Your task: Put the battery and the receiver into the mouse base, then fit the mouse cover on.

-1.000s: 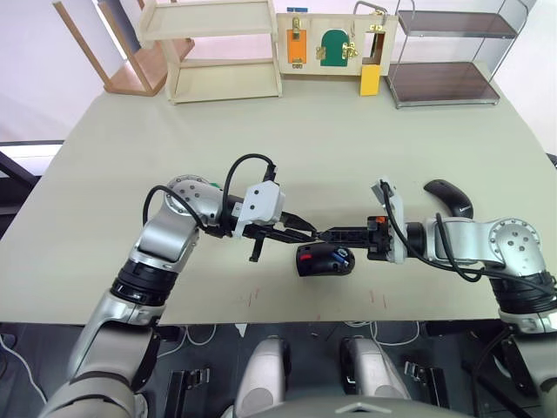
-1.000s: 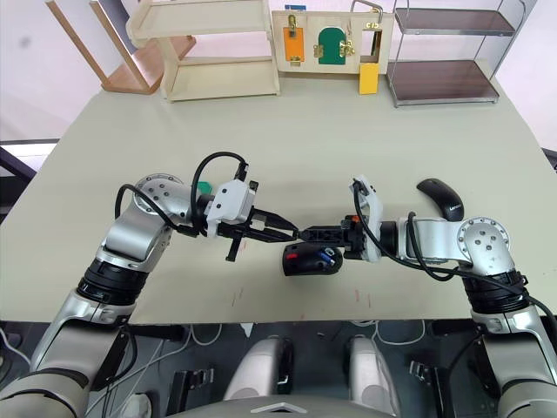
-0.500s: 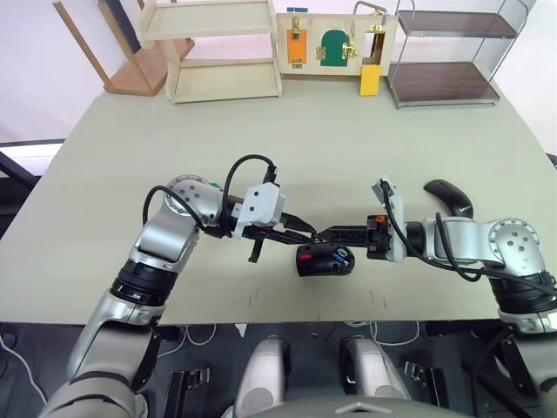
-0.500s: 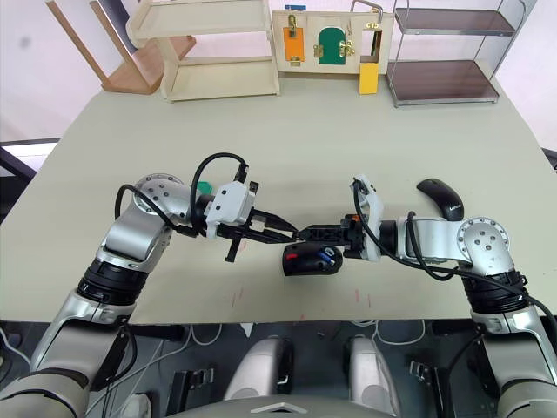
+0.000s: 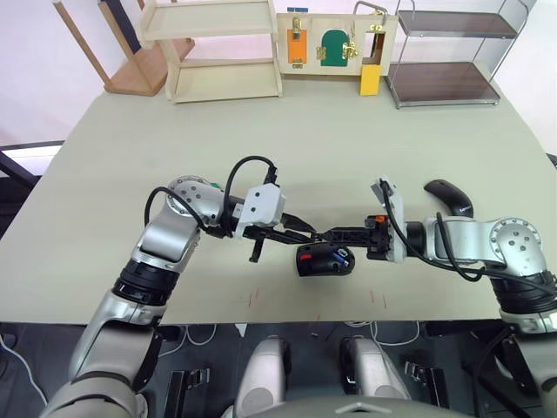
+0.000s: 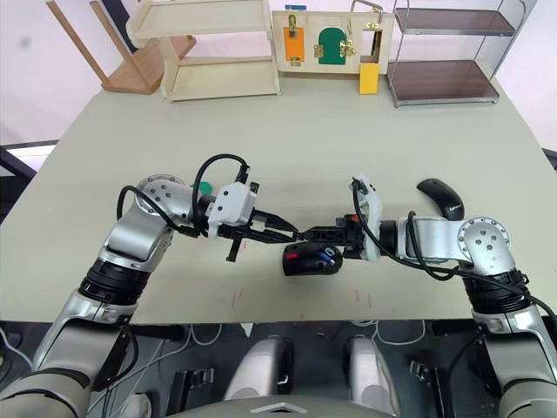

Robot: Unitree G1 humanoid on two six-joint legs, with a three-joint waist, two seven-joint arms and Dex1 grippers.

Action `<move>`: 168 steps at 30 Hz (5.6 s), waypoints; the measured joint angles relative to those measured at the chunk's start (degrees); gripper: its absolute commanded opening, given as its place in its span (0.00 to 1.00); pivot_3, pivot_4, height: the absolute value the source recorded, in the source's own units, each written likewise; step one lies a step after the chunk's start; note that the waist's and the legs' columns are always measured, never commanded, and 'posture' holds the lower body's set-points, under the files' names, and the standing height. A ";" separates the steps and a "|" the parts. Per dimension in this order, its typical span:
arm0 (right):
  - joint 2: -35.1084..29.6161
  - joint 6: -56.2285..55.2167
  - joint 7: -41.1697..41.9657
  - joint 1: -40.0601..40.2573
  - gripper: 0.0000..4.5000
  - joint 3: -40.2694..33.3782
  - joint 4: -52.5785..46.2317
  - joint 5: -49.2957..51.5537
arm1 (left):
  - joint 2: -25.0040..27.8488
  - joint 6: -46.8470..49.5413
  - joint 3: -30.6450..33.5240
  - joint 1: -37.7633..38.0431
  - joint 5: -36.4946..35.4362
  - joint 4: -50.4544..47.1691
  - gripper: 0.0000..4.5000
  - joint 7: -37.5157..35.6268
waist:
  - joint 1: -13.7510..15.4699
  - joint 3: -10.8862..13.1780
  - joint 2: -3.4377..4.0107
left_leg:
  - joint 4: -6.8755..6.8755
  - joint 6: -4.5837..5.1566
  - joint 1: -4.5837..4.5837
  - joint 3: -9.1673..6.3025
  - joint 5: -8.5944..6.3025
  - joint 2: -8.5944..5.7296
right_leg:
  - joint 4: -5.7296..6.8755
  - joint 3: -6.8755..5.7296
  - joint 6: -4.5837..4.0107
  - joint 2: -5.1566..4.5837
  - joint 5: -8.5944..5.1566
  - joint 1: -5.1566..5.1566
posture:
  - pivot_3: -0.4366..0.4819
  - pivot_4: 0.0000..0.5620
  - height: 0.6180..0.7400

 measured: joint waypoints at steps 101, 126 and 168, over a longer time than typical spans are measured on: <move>-16.07 -64.17 87.05 33.60 0.00 -14.27 -12.27 -80.35 | -5.64 12.58 -8.03 5.34 5.21 2.45 0.99 11.11 | 0.52 0.01 0.01 | 0.11 -0.02 0.15 0.12 0.01 -0.06 | 0.06 0.00 0.02 0.02 0.00 0.13 | 0.48 0.27 1.00; -16.19 -48.50 77.48 28.84 0.00 -13.73 -18.94 -77.52 | -9.69 9.34 -8.89 4.46 8.87 6.24 0.65 13.96 | 1.52 0.00 0.01 | 0.70 -0.02 0.21 0.07 0.01 -0.06 | 0.75 0.01 -0.18 0.02 -0.11 0.13 | 0.48 0.27 1.00; -23.37 22.42 53.99 -38.31 0.00 34.13 -3.81 -54.30 | -13.17 14.49 -12.31 1.08 12.52 5.08 0.65 14.43 | 1.57 0.02 0.05 | 0.68 0.00 0.00 -0.11 -0.01 -0.04 | 0.64 0.04 -0.25 -0.21 -0.14 -0.06 | 0.48 0.27 1.00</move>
